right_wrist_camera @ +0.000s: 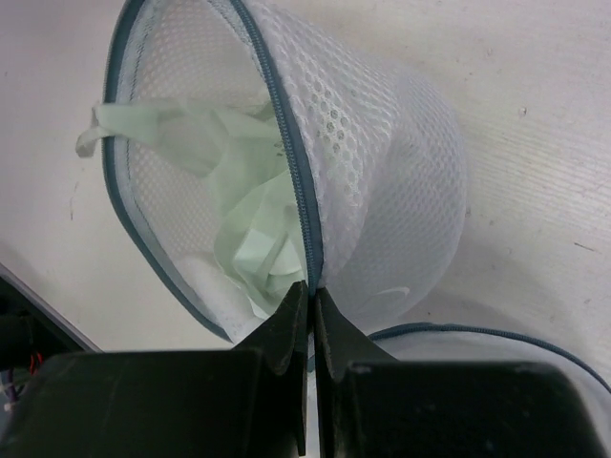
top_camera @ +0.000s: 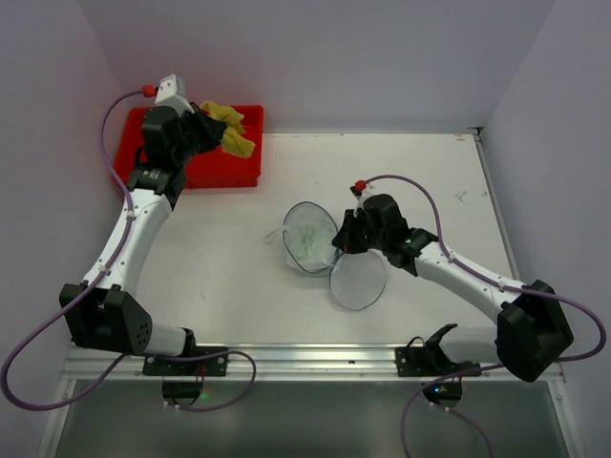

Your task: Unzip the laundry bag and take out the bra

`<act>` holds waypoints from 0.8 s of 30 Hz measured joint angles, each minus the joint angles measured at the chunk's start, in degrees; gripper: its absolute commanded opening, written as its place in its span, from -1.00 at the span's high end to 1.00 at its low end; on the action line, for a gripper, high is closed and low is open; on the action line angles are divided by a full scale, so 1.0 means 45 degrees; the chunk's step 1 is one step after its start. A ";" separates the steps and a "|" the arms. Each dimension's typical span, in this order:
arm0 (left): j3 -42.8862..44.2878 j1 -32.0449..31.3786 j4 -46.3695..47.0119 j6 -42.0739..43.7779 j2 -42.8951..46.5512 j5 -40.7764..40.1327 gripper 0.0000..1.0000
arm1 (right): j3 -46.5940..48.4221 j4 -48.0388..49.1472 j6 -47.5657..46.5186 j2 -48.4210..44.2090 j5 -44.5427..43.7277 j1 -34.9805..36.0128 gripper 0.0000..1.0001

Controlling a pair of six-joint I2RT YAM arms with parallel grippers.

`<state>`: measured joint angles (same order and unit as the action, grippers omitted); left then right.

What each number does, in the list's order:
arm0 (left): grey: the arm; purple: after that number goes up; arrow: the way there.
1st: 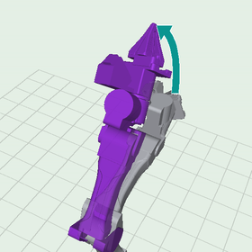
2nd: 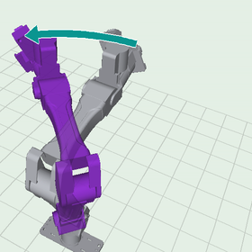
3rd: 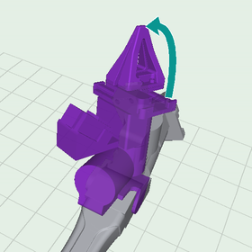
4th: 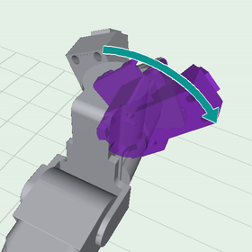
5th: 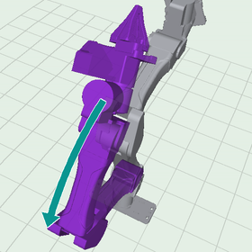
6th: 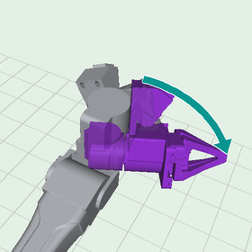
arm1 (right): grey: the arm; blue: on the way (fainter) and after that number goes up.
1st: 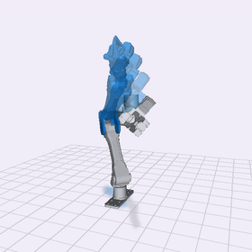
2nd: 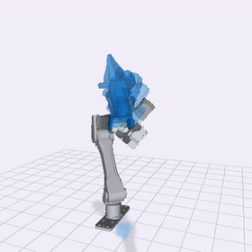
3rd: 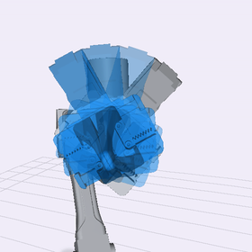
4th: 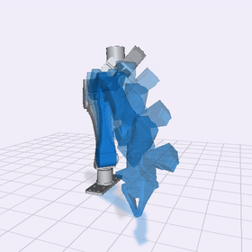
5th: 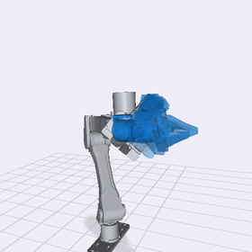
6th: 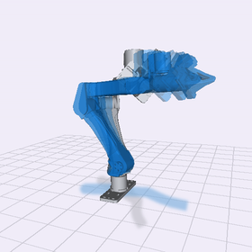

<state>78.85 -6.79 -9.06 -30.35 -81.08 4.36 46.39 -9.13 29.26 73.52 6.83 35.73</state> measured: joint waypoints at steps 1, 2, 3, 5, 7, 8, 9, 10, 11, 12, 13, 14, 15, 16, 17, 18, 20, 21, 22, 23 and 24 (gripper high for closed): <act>-0.0282 -0.0039 0.0228 -0.0185 0.0165 0.0617 1.00 | 0.0000 0.0015 -0.0019 0.0019 0.0049 0.0000 1.00; -0.0534 -0.0102 0.0267 -0.0369 0.0345 0.1059 1.00 | 0.0000 0.0019 -0.0044 0.0058 0.0078 0.0000 1.00; -0.0646 -0.0151 0.0170 -0.0418 0.0481 0.1268 1.00 | 0.0005 0.0024 -0.0063 0.0097 0.0117 0.0000 1.00; -0.0539 -0.0189 -0.0107 -0.0350 0.0525 0.1137 1.00 | 0.0005 0.0019 -0.0083 0.0219 0.0253 0.0000 1.00; -0.0131 -0.0073 -0.0607 -0.0282 0.0379 0.0578 1.00 | 0.0005 0.0015 -0.0083 0.0262 0.0393 0.0000 1.00; 0.0228 -0.0005 -0.0879 -0.0219 0.0204 0.0243 1.00 | 0.0005 0.0024 -0.0083 0.0262 0.0408 0.0000 1.00; 0.0525 0.0146 -0.1088 -0.0160 -0.0019 -0.0092 1.00 | 0.0005 0.0044 -0.0083 0.0262 0.0423 0.0000 1.00; 0.1015 0.0272 -0.1389 -0.0102 -0.0364 -0.0534 1.00 | 0.0005 0.0058 -0.0083 0.0262 0.0427 0.0000 1.00; 0.1477 0.0423 -0.1491 -0.0068 -0.0772 -0.0962 1.00 | 0.0005 0.0063 -0.0083 0.0262 0.0437 0.0000 1.00; 0.1914 0.0607 -0.1632 -0.0039 -0.1205 -0.1375 1.00 | 0.0005 0.0058 -0.0083 0.0262 0.0437 0.0000 1.00; 0.2215 0.0763 -0.1685 -0.0010 -0.1579 -0.1681 1.00 | 0.0005 0.0063 -0.0083 0.0257 0.0442 0.0000 1.00; 0.2555 0.0962 -0.1792 0.0000 -0.2030 -0.2025 1.00 | 0.0005 0.0063 -0.0083 0.0257 0.0447 0.0000 1.00; 0.2841 0.1209 -0.1880 0.0000 -0.2482 -0.2317 1.00 | 0.0005 0.0063 -0.0087 0.0248 0.0457 0.0000 1.00; 0.3055 0.1447 -0.1943 0.0005 -0.2948 -0.2535 1.00 | 0.0005 0.0063 -0.0087 0.0243 0.0476 0.0000 1.00; 0.3259 0.1700 -0.1991 0.0000 -0.3410 -0.2749 1.00 | 0.0005 0.0068 -0.0097 0.0243 0.0481 0.0000 1.00; 0.3458 0.1982 -0.2040 0.0005 -0.3905 -0.2914 1.00 | 0.0005 0.0068 -0.0102 0.0243 0.0486 0.0000 1.00; 0.3798 0.2433 -0.2127 0.0000 -0.4789 -0.3186 1.00 | 0.0000 0.0063 -0.0141 0.0243 0.0515 0.0000 1.00; 0.4085 0.2701 -0.2244 0.0000 -0.5328 -0.3322 1.00 | 0.0000 0.0063 -0.0165 0.0243 0.0534 0.0000 1.00; 0.4396 0.2929 -0.2288 0.0000 -0.5901 -0.3415 1.00 | 0.0000 0.0068 -0.0180 0.0243 0.0597 0.0000 1.00; 0.4755 0.3143 -0.2327 0.0000 -0.6455 -0.3492 1.00 | 0.0000 0.0068 -0.0185 0.0243 0.0656 0.0000 1.00; 0.5110 0.3347 -0.2351 -0.0005 -0.7014 -0.3560 1.00 | 0.0000 0.0068 -0.0185 0.0243 0.0709 0.0000 1.00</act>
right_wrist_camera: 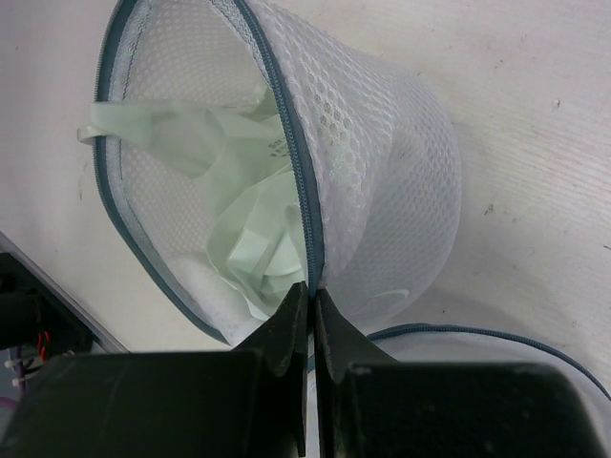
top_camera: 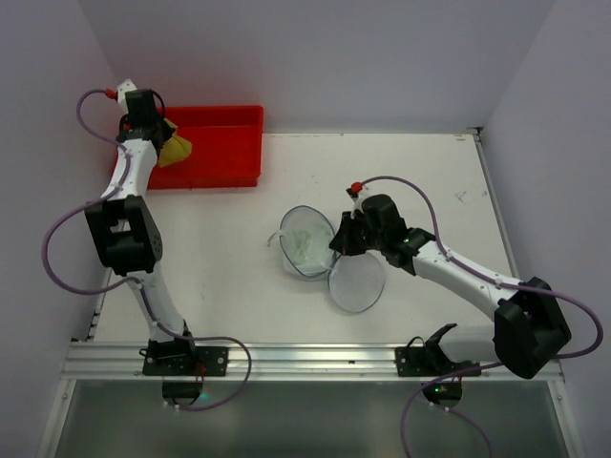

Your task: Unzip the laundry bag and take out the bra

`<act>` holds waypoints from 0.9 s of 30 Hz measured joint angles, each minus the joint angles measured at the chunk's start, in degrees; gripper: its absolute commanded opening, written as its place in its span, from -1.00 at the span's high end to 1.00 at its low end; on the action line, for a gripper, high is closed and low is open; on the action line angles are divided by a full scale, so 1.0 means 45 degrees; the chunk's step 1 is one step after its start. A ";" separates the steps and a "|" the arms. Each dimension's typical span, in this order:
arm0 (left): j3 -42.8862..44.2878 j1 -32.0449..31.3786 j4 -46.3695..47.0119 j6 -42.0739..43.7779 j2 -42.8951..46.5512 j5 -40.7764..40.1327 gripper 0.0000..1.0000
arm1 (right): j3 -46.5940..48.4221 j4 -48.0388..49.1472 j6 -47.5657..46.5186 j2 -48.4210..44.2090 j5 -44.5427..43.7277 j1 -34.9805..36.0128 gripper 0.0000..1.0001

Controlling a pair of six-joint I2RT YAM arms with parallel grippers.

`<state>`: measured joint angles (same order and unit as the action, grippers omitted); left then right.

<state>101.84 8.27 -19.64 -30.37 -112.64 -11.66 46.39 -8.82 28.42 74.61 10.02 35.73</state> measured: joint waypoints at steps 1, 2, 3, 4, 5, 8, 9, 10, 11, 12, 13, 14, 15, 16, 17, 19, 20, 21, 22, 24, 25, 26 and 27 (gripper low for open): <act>0.0316 0.0189 -0.0049 0.0000 -0.0549 -0.0058 1.00 | 0.0000 0.0000 0.0000 0.0005 0.0019 0.0000 1.00; 0.0714 0.0364 -0.0185 -0.0005 -0.1107 -0.0112 1.00 | 0.0000 0.0000 -0.0005 0.0005 0.0034 0.0000 1.00; 0.1171 0.0529 -0.0325 -0.0005 -0.1700 -0.0141 1.00 | 0.0000 0.0000 -0.0005 0.0005 0.0049 0.0000 1.00; 0.1656 0.0675 -0.0466 -0.0005 -0.2312 -0.0155 0.91 | 0.0000 0.0000 -0.0005 0.0015 0.0053 0.0000 1.00; 0.2152 0.0792 -0.0568 0.0000 -0.2919 -0.0165 0.85 | 0.0000 0.0000 -0.0005 0.0024 0.0058 0.0000 1.00; 0.3133 0.1078 -0.0719 0.0083 -0.4381 -0.0058 0.32 | 0.0000 0.0000 -0.0015 0.0107 0.0087 0.0000 1.00; 0.3405 0.1151 -0.0884 0.0097 -0.4789 0.0068 0.13 | 0.0000 -0.0005 -0.0019 0.0165 0.0102 0.0000 1.00; 0.3580 0.1205 -0.0986 0.0112 -0.5066 0.0223 -0.10 | 0.0000 -0.0005 -0.0029 0.0204 0.0102 0.0000 1.00; 0.3614 0.1243 -0.1093 0.0136 -0.5197 0.0355 -0.40 | 0.0000 -0.0010 -0.0034 0.0262 0.0097 0.0000 1.00; 0.3609 0.1273 -0.1268 0.0155 -0.5212 0.0500 -0.53 | 0.0000 -0.0034 -0.0044 0.0311 0.0097 0.0000 1.00; 0.3604 0.1277 -0.1297 0.0102 -0.5139 0.0636 -0.73 | 0.0000 -0.0034 -0.0039 0.0345 0.0097 0.0000 1.00; 0.3497 0.1277 -0.1200 0.0044 -0.4983 0.0787 -0.79 | 0.0000 -0.0024 -0.0039 0.0369 0.0102 0.0000 1.00; 0.3245 0.1277 -0.1175 0.0000 -0.4673 0.0937 -0.85 | 0.0000 0.0015 -0.0039 0.0408 0.0097 0.0000 1.00; 0.2929 0.1277 -0.1205 -0.0010 -0.4231 0.1078 -0.93 | 0.0000 0.0044 -0.0039 0.0432 0.0102 0.0000 1.00; 0.2521 0.1268 -0.1229 -0.0058 -0.3706 0.1263 -0.98 | 0.0000 0.0053 -0.0039 0.0457 0.0102 0.0000 1.00; 0.1579 0.1205 -0.1277 -0.0146 -0.2297 0.1593 -1.00 | 0.0010 0.0058 -0.0053 0.0476 0.0102 0.0000 1.00; 0.1171 0.1137 -0.1268 -0.0155 -0.1647 0.1695 -1.00 | 0.0034 0.0049 -0.0068 0.0491 0.0097 0.0000 1.00; 0.0651 0.1030 -0.1219 -0.0155 -0.0753 0.1783 -1.00 | 0.0073 0.0049 -0.0092 0.0510 0.0092 0.0000 1.00; 0.0185 0.0860 -0.1214 -0.0151 0.0185 0.1836 -1.00 | 0.0126 0.0034 -0.0117 0.0515 0.0092 0.0000 1.00; -0.0787 0.0175 -0.1083 -0.0141 0.2118 0.1880 -1.00 | 0.0291 -0.0005 -0.0199 0.0529 0.0078 0.0000 1.00; -0.1287 -0.0316 -0.1064 -0.0131 0.3094 0.1953 -0.97 | 0.0374 0.0000 -0.0243 0.0529 0.0058 0.0000 1.00; -0.1904 -0.1025 -0.0884 -0.0126 0.4085 0.2050 -0.94 | 0.0466 0.0000 -0.0287 0.0549 0.0044 0.0000 1.00; -0.2579 -0.1797 -0.0709 -0.0121 0.5105 0.2181 -0.92 | 0.0568 -0.0005 -0.0330 0.0593 0.0029 0.0000 1.00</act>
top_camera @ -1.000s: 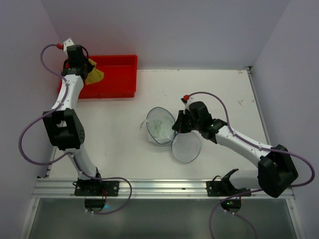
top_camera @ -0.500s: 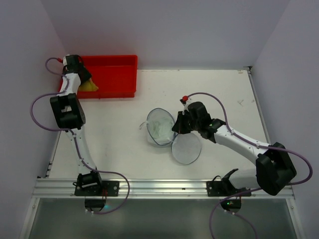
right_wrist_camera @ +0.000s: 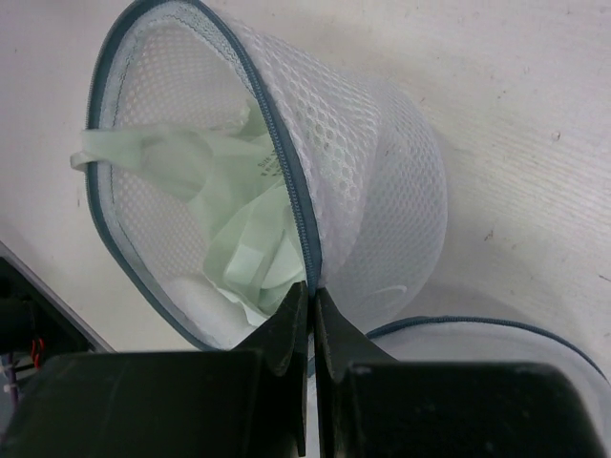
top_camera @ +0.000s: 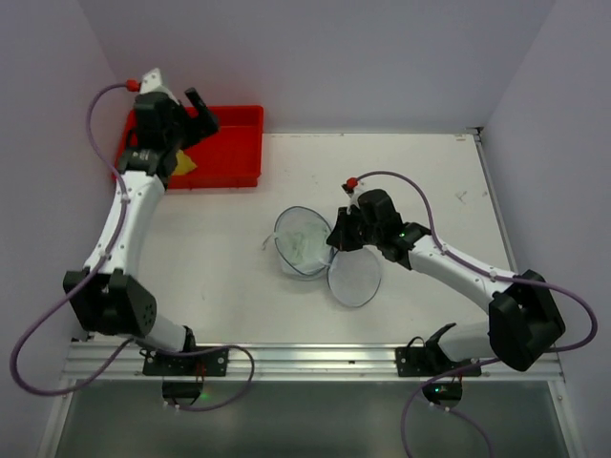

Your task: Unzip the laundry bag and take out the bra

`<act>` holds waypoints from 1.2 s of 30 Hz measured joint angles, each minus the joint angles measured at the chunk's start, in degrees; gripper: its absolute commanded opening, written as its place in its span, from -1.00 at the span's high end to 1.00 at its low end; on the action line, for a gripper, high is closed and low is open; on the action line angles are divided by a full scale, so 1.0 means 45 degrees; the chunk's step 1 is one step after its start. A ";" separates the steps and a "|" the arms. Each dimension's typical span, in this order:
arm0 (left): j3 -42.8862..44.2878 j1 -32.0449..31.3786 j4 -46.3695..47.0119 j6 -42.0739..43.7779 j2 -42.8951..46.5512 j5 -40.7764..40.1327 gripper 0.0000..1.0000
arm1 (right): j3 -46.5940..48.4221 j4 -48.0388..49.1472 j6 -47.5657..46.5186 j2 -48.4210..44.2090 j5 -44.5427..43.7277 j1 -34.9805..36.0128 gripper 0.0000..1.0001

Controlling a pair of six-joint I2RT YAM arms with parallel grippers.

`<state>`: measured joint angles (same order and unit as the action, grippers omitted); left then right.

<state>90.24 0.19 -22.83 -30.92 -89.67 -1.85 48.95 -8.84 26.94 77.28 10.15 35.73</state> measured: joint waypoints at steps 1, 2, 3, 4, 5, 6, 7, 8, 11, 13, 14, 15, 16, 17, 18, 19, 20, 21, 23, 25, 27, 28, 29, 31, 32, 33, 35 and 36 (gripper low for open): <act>-0.0685 -0.0933 0.0083 0.0010 0.0942 0.0185 -0.89 | 0.0126 -0.0024 -0.0039 0.0063 -0.0024 0.0000 1.00; -0.1370 -0.2006 0.0228 0.0019 0.1763 0.0384 -0.86 | 0.0248 -0.0053 -0.0087 0.0146 -0.0034 0.0000 1.00; -0.2011 -0.2997 0.0316 0.0019 0.2472 0.0573 -0.83 | 0.0350 -0.0068 -0.0112 0.0209 -0.0029 0.0000 1.00; -0.2701 -0.3968 0.0452 0.0024 0.3021 0.0758 -0.81 | 0.0457 -0.0083 -0.0151 0.0287 -0.0034 0.0000 1.00; -0.3385 -0.4809 0.0476 0.0015 0.3463 0.0952 -0.80 | 0.0554 -0.0092 -0.0199 0.0374 -0.0029 0.0000 1.00; -0.4027 -0.5600 0.0486 0.0000 0.3779 0.1035 -0.79 | 0.0622 -0.0087 -0.0243 0.0437 -0.0024 0.0000 1.00; -0.4498 -0.6105 0.0471 -0.0010 0.3920 0.1103 -0.78 | 0.0670 -0.0087 -0.0267 0.0505 -0.0019 0.0000 1.00; -0.5095 -0.6713 0.0491 -0.0019 0.4022 0.1175 -0.78 | 0.0690 -0.0097 -0.0301 0.0544 -0.0015 0.0000 1.00; -0.6557 -0.8111 0.0466 -0.0039 0.3963 0.1273 -0.78 | 0.0709 -0.0131 -0.0345 0.0675 -0.0010 0.0000 0.99; -0.7140 -0.8670 0.0403 -0.0068 0.3813 0.1273 -0.77 | 0.0709 -0.0146 -0.0355 0.0748 0.0000 0.0000 0.99; -0.7291 -0.8850 0.0418 -0.0112 0.3701 0.1268 -0.76 | 0.0709 -0.0146 -0.0359 0.0777 0.0005 0.0000 0.98; -0.7349 -0.8990 0.0447 -0.0146 0.3551 0.1268 -0.75 | 0.0714 -0.0141 -0.0364 0.0811 0.0005 0.0000 0.99; -0.7359 -0.9126 0.0549 -0.0214 0.3385 0.1263 -0.75 | 0.0714 -0.0141 -0.0369 0.0850 0.0005 0.0000 0.98; -0.7359 -0.9248 0.0685 -0.0219 0.3196 0.1263 -0.72 | 0.0714 -0.0146 -0.0374 0.0908 0.0005 0.0000 0.98; -0.7354 -0.9369 0.0797 -0.0219 0.2987 0.1239 -0.69 | 0.0714 -0.0146 -0.0374 0.0962 0.0010 0.0000 0.98; -0.7349 -0.9466 0.0908 -0.0219 0.2793 0.1239 -0.68 | 0.0714 -0.0146 -0.0374 0.1010 0.0010 0.0000 0.98; -0.7320 -0.9573 0.1005 -0.0204 0.2521 0.1253 -0.68 | 0.0714 -0.0146 -0.0374 0.1059 0.0015 0.0000 0.98; -0.7295 -0.9651 0.1083 -0.0175 0.2220 0.1268 -0.67 | 0.0714 -0.0146 -0.0374 0.1103 0.0015 0.0000 0.98; -0.7266 -0.9748 0.1248 0.0019 0.1676 0.1311 -0.65 | 0.0714 -0.0155 -0.0379 0.1156 0.0019 0.0000 0.98; -0.7232 -0.9748 0.1307 0.0277 0.1146 0.1287 -0.57 | 0.0714 -0.0160 -0.0384 0.1175 0.0034 0.0000 0.98; -0.7130 -0.9753 0.1316 0.0622 0.0665 0.1122 -0.47 | 0.0719 -0.0160 -0.0393 0.1175 0.0083 0.0000 0.98; -0.7072 -0.9748 0.1316 0.0767 0.0447 0.1020 -0.45 | 0.0724 -0.0160 -0.0413 0.1175 0.0117 0.0000 0.98; -0.7019 -0.9748 0.1316 0.0913 0.0262 0.0918 -0.43 | 0.0729 -0.0175 -0.0427 0.1175 0.0165 0.0000 0.98; -0.6941 -0.9748 0.1336 0.1151 -0.0044 0.0641 -0.43 | 0.0738 -0.0180 -0.0442 0.1175 0.0257 0.0000 0.96; -0.6917 -0.9748 0.1345 0.1239 -0.0180 0.0554 -0.45 | 0.0743 -0.0180 -0.0452 0.1175 0.0291 0.0000 0.96; -0.6863 -0.9748 0.1350 0.1345 -0.0369 0.0500 -0.47 | 0.0743 -0.0185 -0.0461 0.1175 0.0311 0.0000 0.95; -0.6858 -0.9748 0.1428 0.1413 -0.0578 0.0491 -0.47 | 0.0743 -0.0185 -0.0476 0.1175 0.0350 0.0000 0.94; -0.6858 -0.9748 0.1481 0.1443 -0.0704 0.0500 -0.47 | 0.0743 -0.0189 -0.0476 0.1175 0.0364 0.0000 0.93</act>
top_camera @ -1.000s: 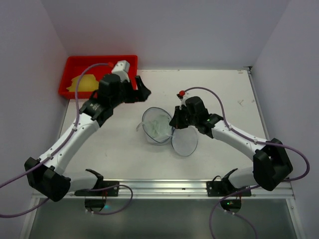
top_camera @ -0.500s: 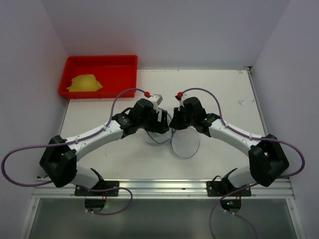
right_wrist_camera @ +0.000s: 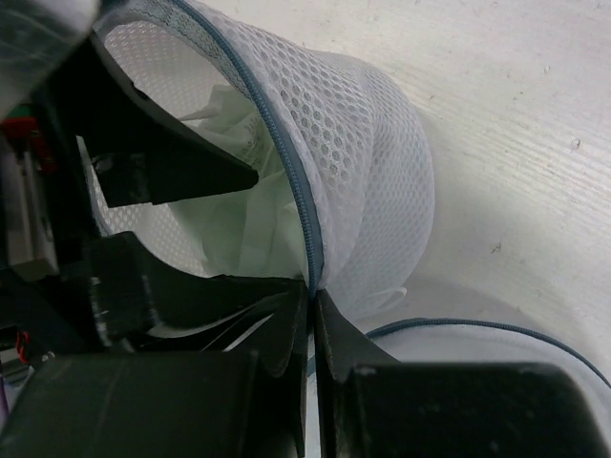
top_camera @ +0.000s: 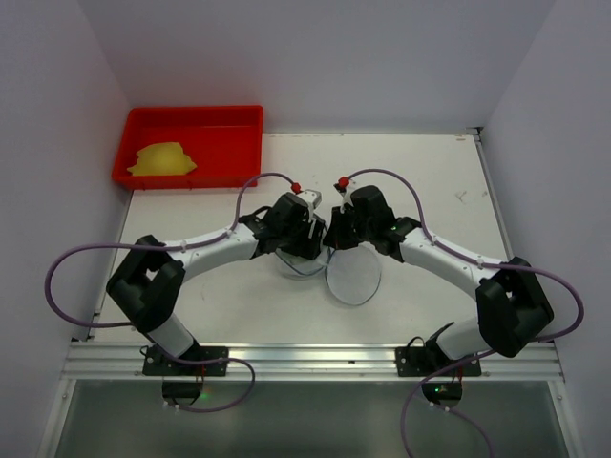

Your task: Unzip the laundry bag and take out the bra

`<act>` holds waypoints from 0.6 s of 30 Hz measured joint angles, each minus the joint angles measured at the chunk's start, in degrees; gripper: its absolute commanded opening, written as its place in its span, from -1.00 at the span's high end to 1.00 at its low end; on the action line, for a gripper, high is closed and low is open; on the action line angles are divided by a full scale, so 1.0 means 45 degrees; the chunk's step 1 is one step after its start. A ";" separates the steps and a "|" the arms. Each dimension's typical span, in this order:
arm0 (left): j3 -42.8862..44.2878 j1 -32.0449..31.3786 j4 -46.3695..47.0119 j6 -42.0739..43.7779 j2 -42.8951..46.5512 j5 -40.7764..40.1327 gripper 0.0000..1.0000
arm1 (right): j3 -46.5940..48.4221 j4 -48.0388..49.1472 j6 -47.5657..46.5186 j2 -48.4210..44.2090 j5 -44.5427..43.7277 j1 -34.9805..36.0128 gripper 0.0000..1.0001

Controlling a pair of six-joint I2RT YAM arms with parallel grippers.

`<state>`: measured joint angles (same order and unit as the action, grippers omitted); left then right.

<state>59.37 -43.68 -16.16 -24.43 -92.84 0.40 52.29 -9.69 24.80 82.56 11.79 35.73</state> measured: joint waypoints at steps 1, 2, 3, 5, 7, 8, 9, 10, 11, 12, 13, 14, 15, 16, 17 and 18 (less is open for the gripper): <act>0.0000 -0.0005 0.0053 0.0000 -0.0083 0.0039 -0.47 | 0.0000 0.0000 0.0000 0.0000 0.0005 0.0000 0.92; -0.0010 0.0000 0.0151 0.0000 -0.0199 0.0146 -0.47 | 0.0000 -0.0010 0.0000 0.0000 0.0010 -0.0005 0.92; -0.0034 0.0000 0.0243 0.0000 -0.0248 0.0223 -0.48 | 0.0000 -0.0019 0.0000 0.0000 0.0010 -0.0010 0.92; -0.0282 0.0000 0.0636 -0.0005 -0.0257 0.0500 -0.46 | 0.0000 -0.0044 0.0005 0.0000 0.0005 -0.0029 0.92; -0.0607 0.0000 0.1059 -0.0019 -0.0257 0.0690 -0.28 | 0.0000 -0.0049 0.0010 0.0000 0.0005 -0.0073 0.91; -0.0801 0.0000 0.1219 -0.0097 -0.0257 0.0777 -0.07 | 0.0000 -0.0049 0.0015 0.0000 0.0000 -0.0102 0.90; -0.0986 0.0000 0.1379 -0.0204 -0.0257 0.0840 0.41 | 0.0000 -0.0049 0.0024 0.0000 0.0000 -0.0121 0.86; -0.1141 0.0000 0.1520 -0.0403 -0.0257 0.0869 0.63 | 0.0000 -0.0058 0.0053 0.0000 0.0005 -0.0121 0.85; -0.1253 0.0000 0.1695 -0.0461 -0.0262 0.0845 0.93 | 0.0000 -0.0063 0.0063 0.0000 0.0010 -0.0121 0.85; -0.1311 0.0000 0.1831 -0.0597 -0.0282 0.0811 1.00 | -0.0005 -0.0063 0.0073 0.0000 0.0039 -0.0117 0.83; -0.1345 -0.0005 0.1948 -0.0627 -0.0301 0.0767 1.00 | -0.0005 -0.0063 0.0107 -0.0005 0.0049 -0.0117 0.81; -0.1384 0.0000 0.2103 -0.0719 -0.0335 0.0733 1.00 | -0.0005 -0.0058 0.0126 -0.0005 0.0044 -0.0117 0.80; -0.1443 0.0015 0.2239 -0.0801 -0.0374 0.0656 1.00 | -0.0010 -0.0044 0.0155 -0.0015 0.0029 -0.0121 0.76; -0.1525 0.0044 0.2356 -0.0918 -0.0408 0.0588 1.00 | -0.0044 -0.0019 0.0175 -0.0053 0.0024 -0.0141 0.73; -0.1622 0.0073 0.2433 -0.1030 -0.0437 0.0529 1.00 | -0.0097 -0.0010 0.0219 -0.0107 0.0005 -0.0165 0.67; -0.1729 0.0107 0.2463 -0.1132 -0.0442 0.0500 1.00 | -0.0170 0.0010 0.0248 -0.0175 -0.0019 -0.0180 0.51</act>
<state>51.59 -43.20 -5.08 -29.52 -94.83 2.66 51.53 -9.65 25.91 81.78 11.70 34.92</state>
